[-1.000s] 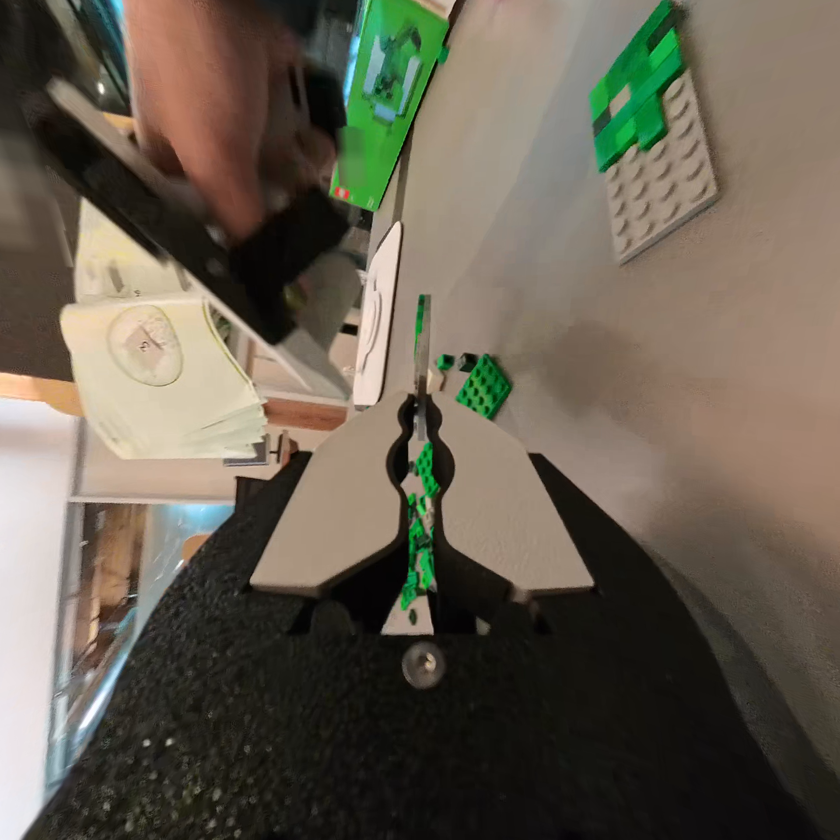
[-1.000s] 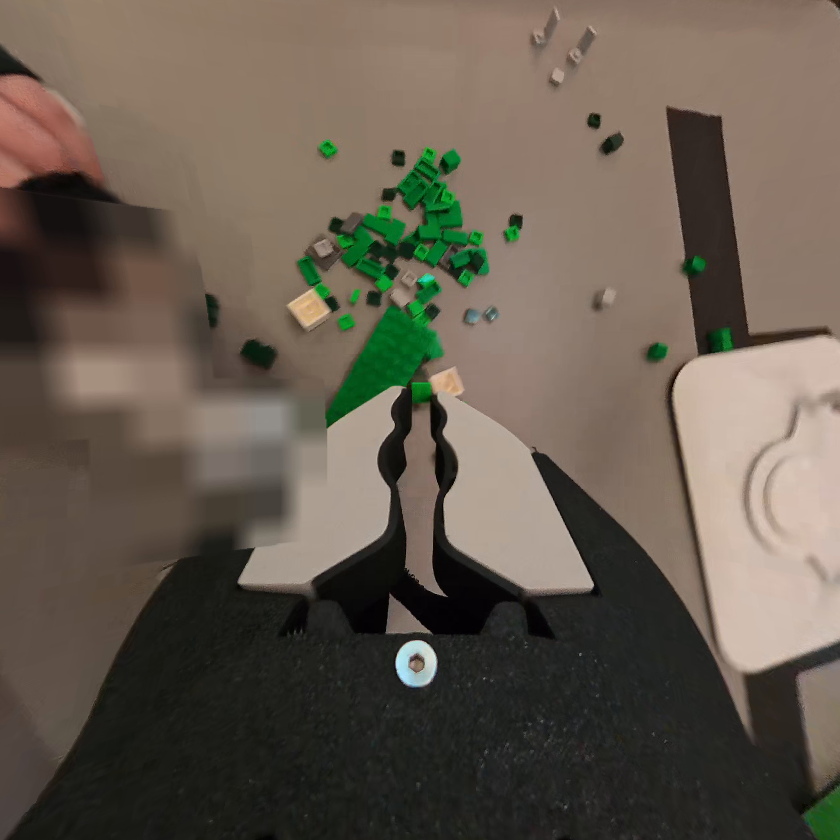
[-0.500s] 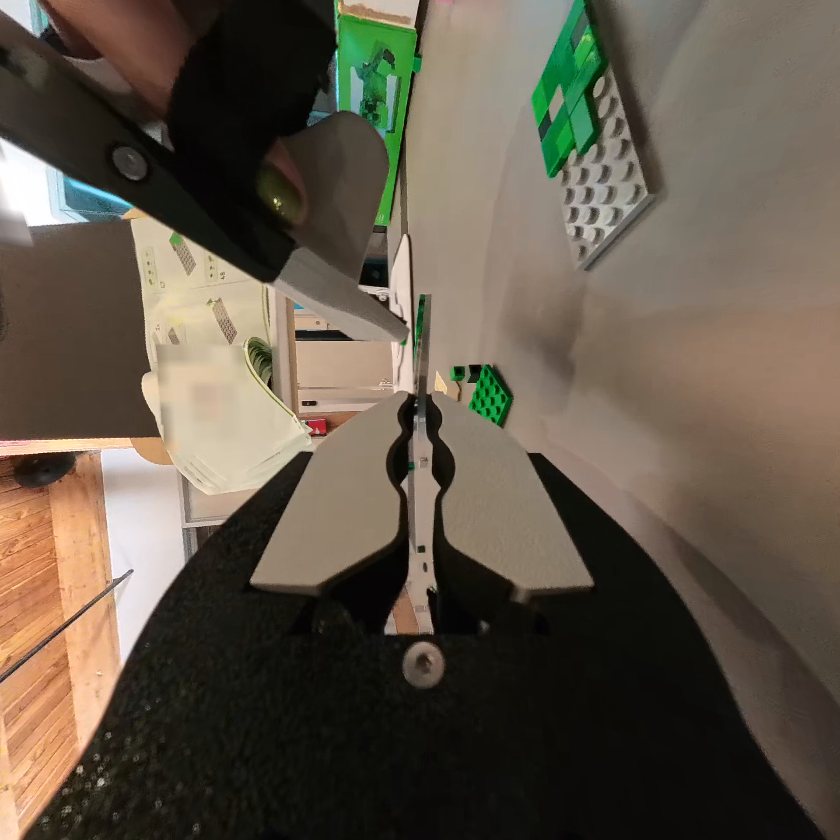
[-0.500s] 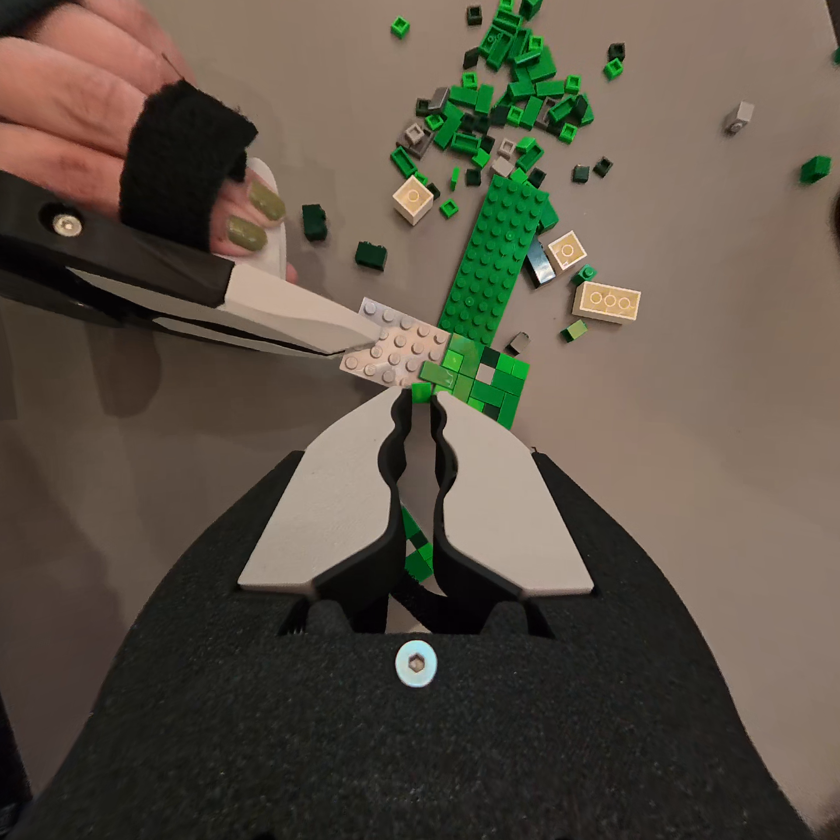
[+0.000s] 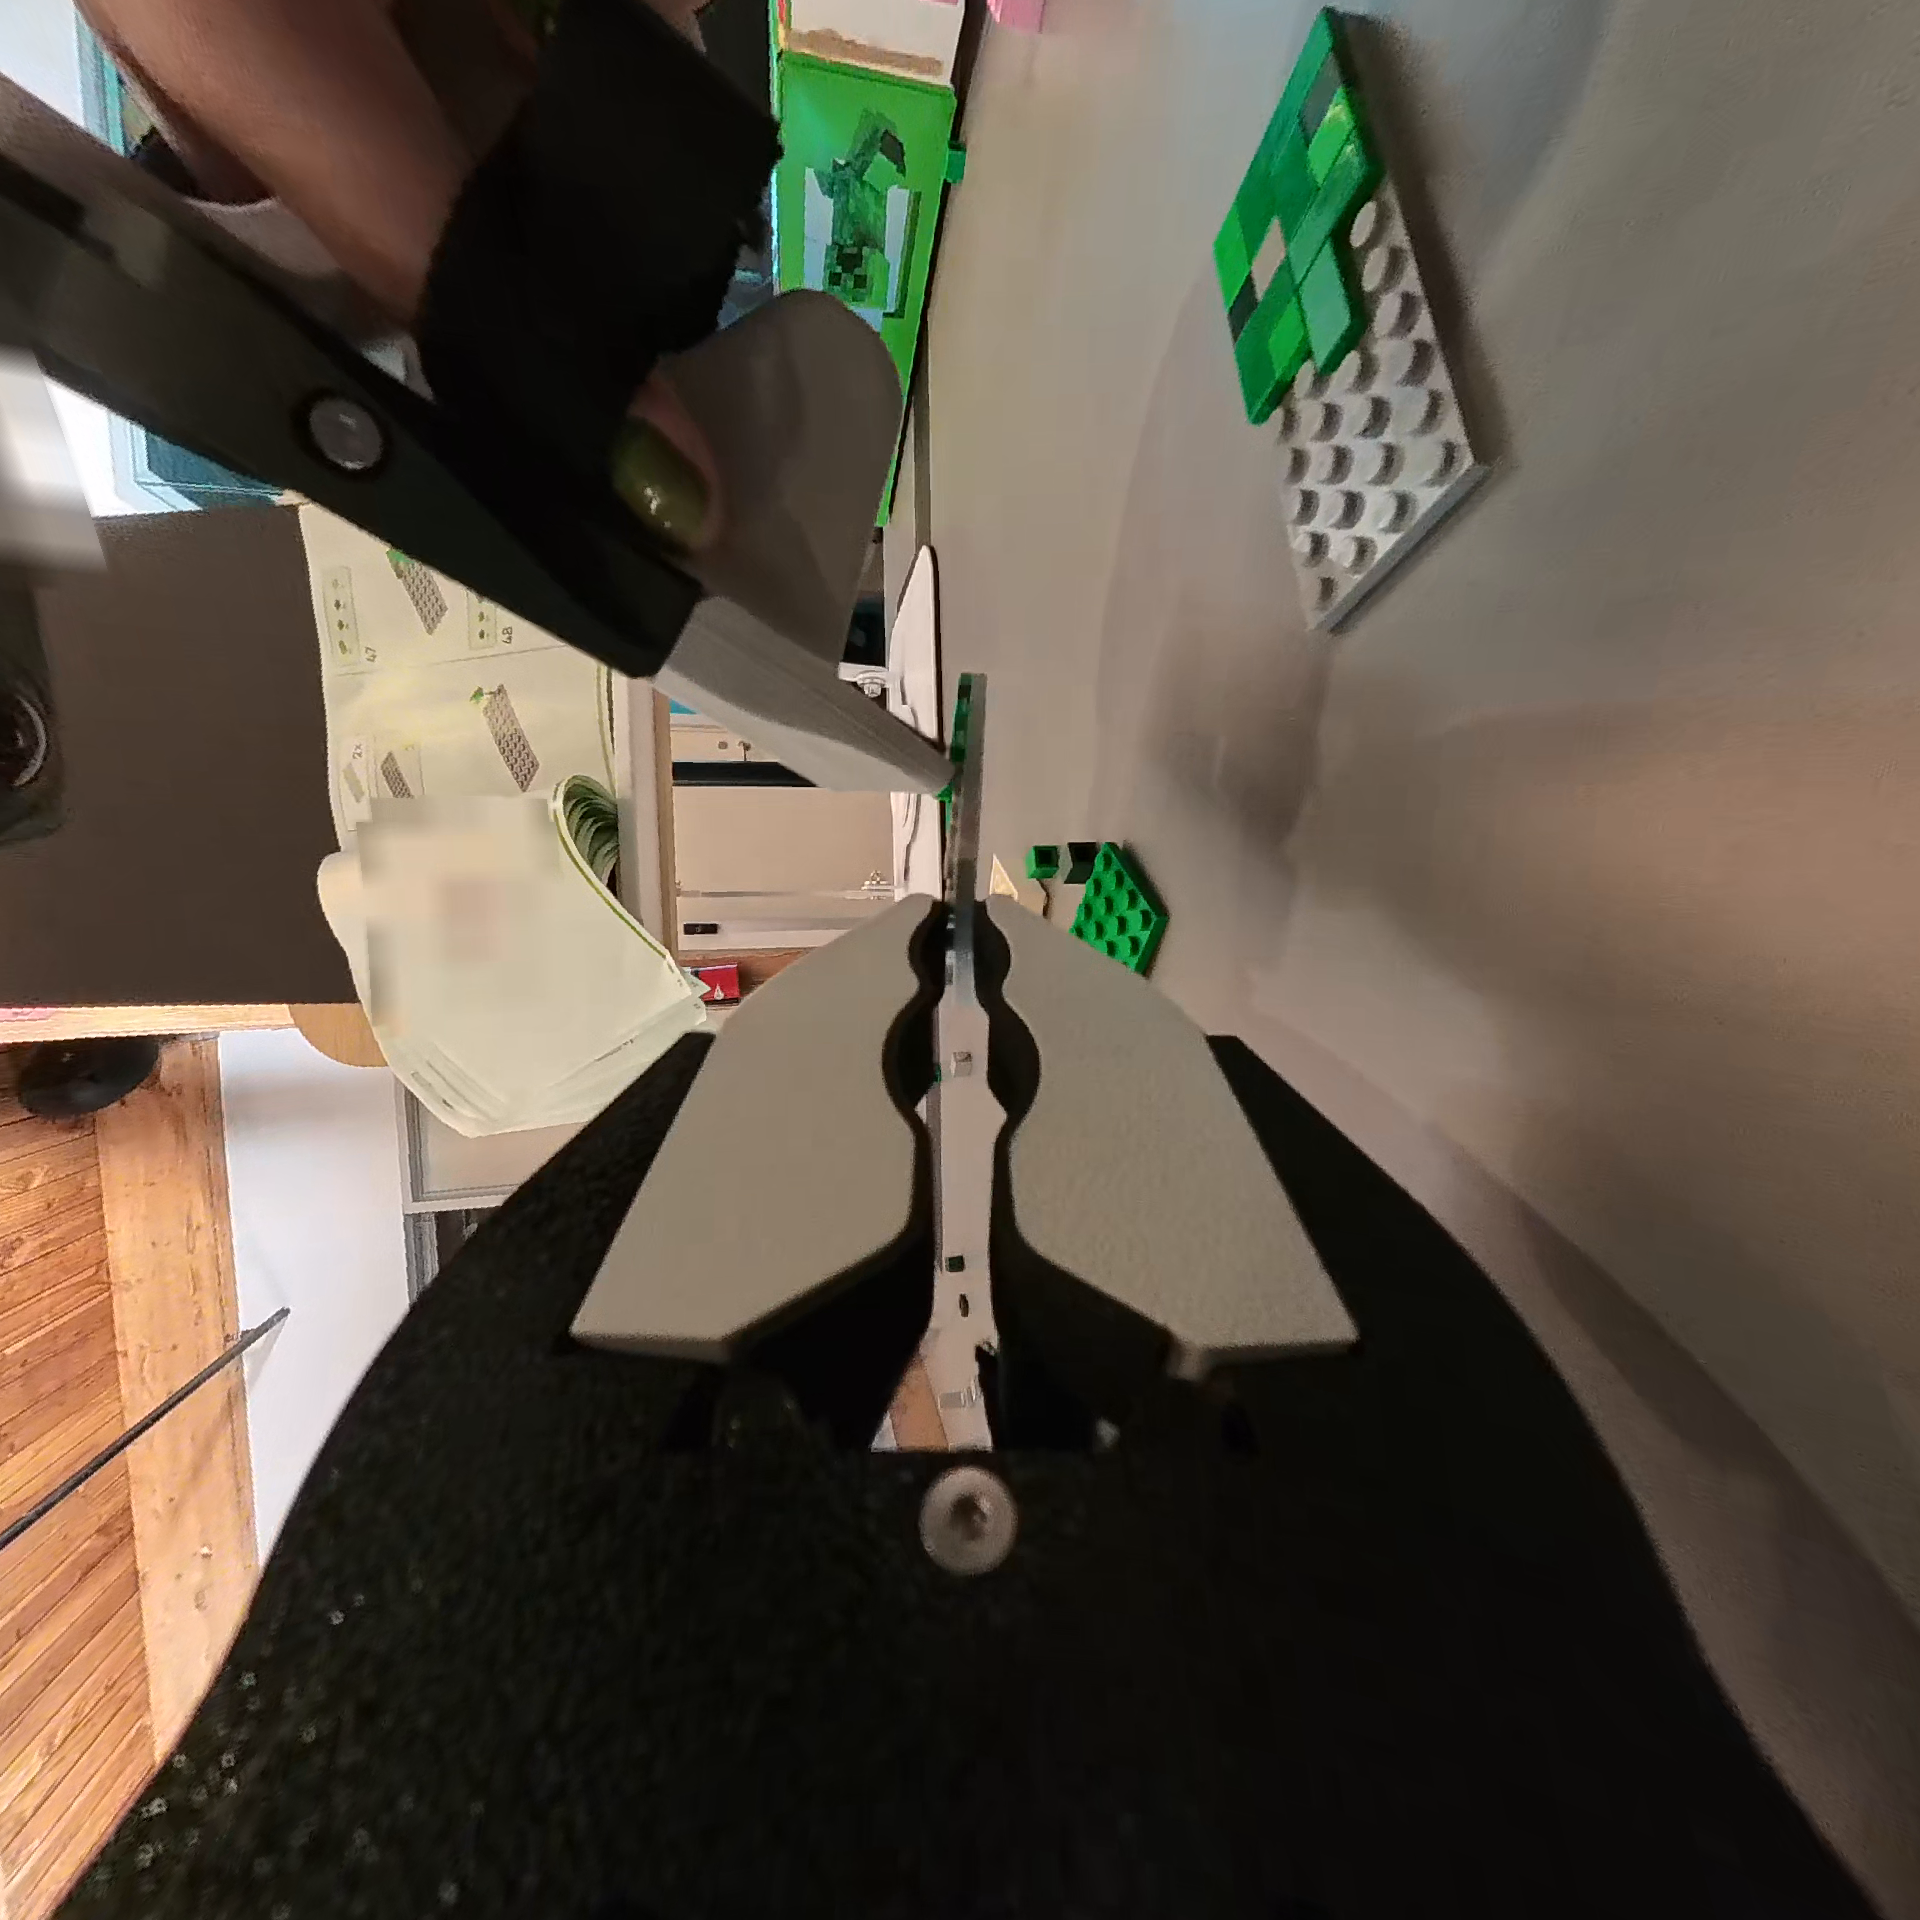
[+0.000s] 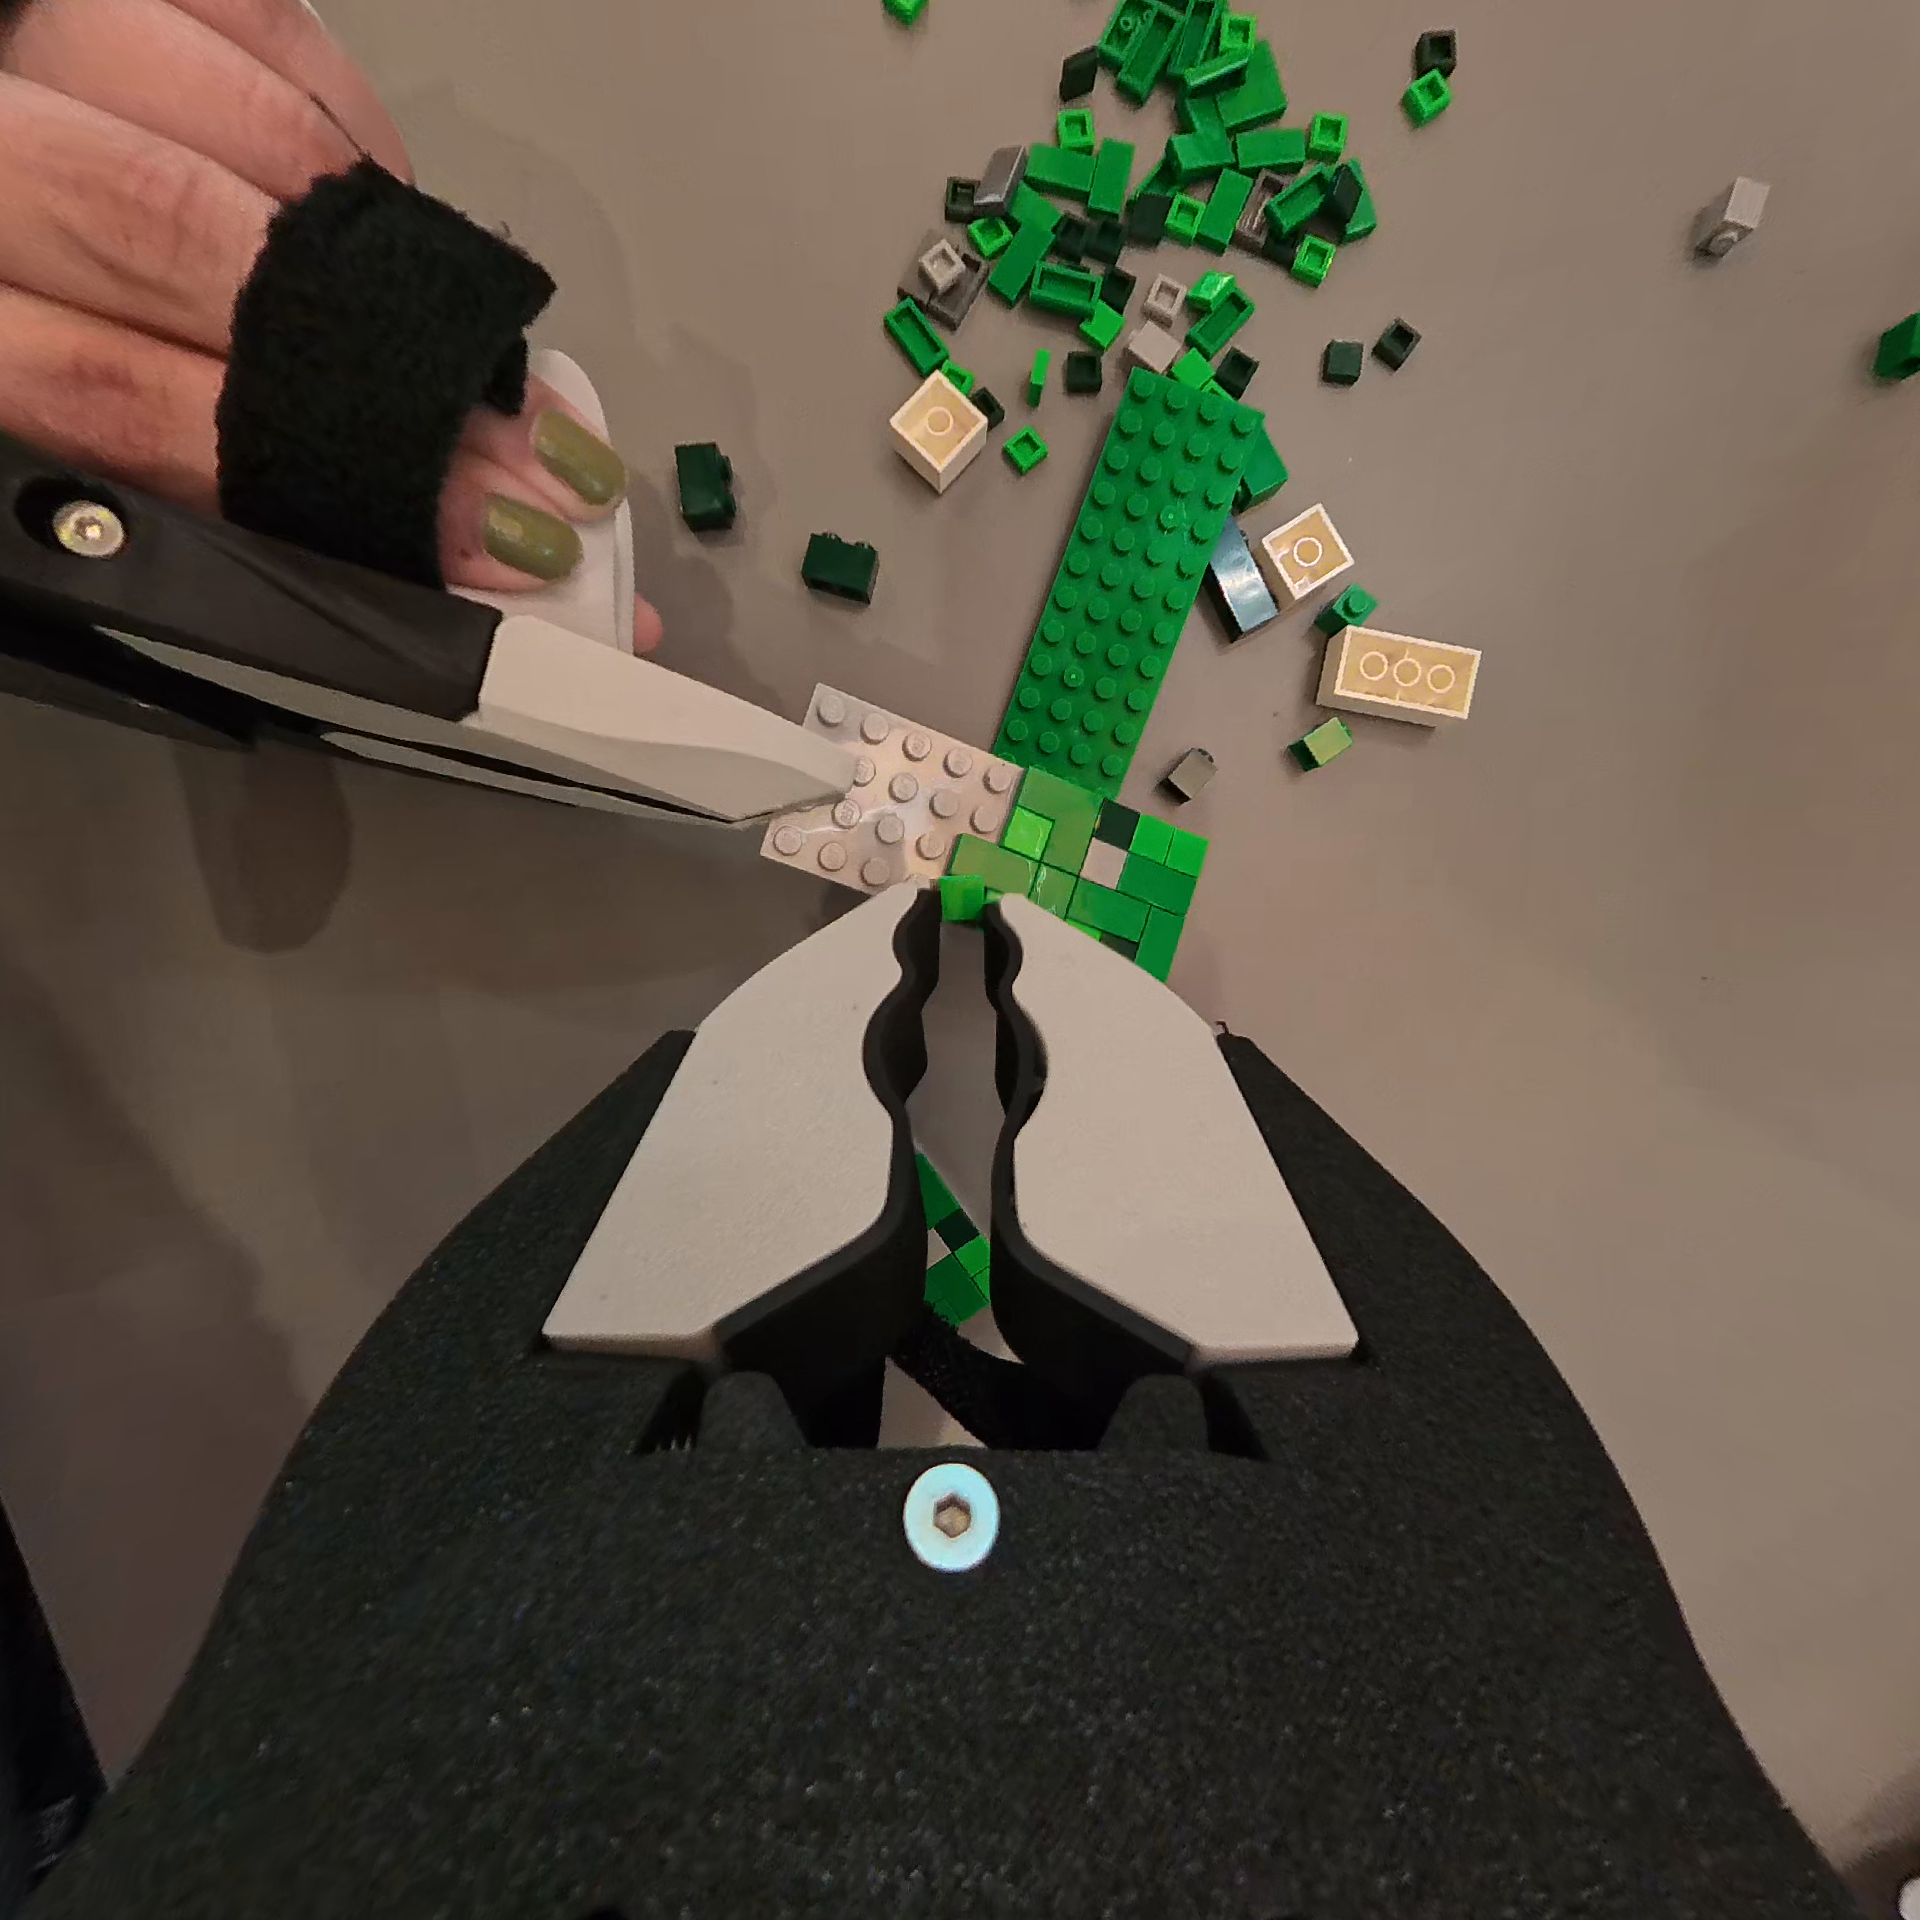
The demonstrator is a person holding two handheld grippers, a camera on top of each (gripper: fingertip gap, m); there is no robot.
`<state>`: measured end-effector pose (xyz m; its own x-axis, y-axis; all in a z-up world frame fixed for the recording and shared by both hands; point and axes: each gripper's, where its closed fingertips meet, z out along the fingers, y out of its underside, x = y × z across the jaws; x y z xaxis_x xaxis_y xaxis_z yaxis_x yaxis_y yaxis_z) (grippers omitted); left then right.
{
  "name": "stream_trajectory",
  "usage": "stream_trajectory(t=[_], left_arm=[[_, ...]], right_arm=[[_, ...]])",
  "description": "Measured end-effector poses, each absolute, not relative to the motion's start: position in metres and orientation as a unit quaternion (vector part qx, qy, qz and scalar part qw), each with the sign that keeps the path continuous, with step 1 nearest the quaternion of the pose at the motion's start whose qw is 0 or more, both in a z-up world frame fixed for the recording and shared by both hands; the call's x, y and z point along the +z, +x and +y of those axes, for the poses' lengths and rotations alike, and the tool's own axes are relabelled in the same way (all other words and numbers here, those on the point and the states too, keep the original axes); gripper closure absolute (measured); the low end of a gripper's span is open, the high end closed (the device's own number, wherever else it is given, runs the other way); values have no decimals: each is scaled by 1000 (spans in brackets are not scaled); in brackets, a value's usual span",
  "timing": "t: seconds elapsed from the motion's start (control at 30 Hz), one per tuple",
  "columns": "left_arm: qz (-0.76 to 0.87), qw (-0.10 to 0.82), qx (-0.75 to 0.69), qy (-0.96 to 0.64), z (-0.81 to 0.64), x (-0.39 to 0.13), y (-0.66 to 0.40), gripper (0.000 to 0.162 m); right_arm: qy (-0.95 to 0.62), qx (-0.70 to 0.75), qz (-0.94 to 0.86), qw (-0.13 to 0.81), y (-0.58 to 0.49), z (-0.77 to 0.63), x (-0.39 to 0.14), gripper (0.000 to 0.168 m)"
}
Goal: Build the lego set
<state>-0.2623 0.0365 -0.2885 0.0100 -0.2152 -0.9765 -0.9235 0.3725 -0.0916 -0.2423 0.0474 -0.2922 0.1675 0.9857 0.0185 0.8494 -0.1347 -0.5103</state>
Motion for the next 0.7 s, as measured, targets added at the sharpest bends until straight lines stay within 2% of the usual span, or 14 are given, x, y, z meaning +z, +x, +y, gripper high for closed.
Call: stream_trajectory(t=[0.37,0.57,0.7], left_arm=[[620,547,315,-466,37,-288,-264,158],[595,570,268,-499,39,-283,-267,158],[583,581,239,-515,38,-281,-267,158]], right_arm=[[-738,183,-611,220,-240,49,-286,156],[-618,190,-675,357,-244,39,-258,146],[-508,32,-737,444,-241,36,-268,140]])
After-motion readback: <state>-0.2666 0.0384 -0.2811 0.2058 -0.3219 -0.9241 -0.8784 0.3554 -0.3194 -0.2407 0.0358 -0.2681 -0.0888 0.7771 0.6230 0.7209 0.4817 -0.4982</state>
